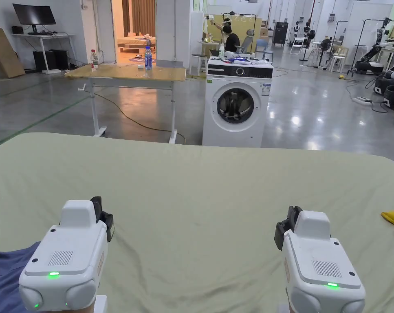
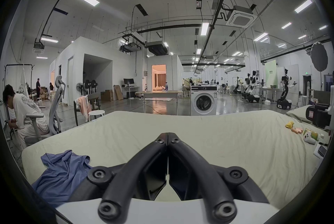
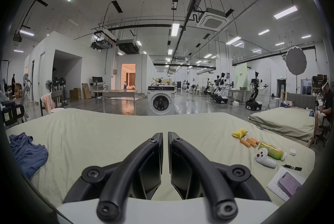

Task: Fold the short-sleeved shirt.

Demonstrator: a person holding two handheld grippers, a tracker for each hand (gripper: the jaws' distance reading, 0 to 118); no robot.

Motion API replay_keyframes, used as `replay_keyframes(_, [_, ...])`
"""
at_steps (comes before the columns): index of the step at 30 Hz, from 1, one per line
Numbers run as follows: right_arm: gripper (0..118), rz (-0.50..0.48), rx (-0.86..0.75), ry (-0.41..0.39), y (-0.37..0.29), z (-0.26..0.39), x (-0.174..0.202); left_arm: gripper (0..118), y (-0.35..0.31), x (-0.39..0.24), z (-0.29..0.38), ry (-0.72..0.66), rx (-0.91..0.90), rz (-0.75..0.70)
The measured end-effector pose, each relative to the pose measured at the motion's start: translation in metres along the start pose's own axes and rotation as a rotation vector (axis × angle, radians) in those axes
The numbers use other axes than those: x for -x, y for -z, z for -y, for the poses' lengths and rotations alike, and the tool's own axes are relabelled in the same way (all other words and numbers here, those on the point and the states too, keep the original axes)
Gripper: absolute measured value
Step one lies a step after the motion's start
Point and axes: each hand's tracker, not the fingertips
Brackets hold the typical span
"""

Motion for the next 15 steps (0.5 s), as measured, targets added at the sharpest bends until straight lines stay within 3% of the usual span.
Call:
replay_keyframes(6, [5, -0.003, 0.014, -0.017, -0.001, 0.001, -0.002, 0, -0.001, 0.000, 0.002, -0.003, 0.017, 0.003])
replay_keyframes(9, [5, 0.009, 0.015, 0.019, -0.001, -0.002, -0.009, 0, 0.000, 0.008, 0.002, -0.060, 0.029, 0.009])
replay_keyframes(12, [5, 0.030, 0.023, 0.145, -0.001, -0.008, -0.018, 0, 0.001, 0.022, 0.000, -0.253, 0.045, 0.033])
replay_keyframes(15, [5, 0.002, 0.038, 0.372, 0.001, -0.013, -0.030, 0, 0.003, 0.041, 0.000, -0.535, 0.071, 0.062])
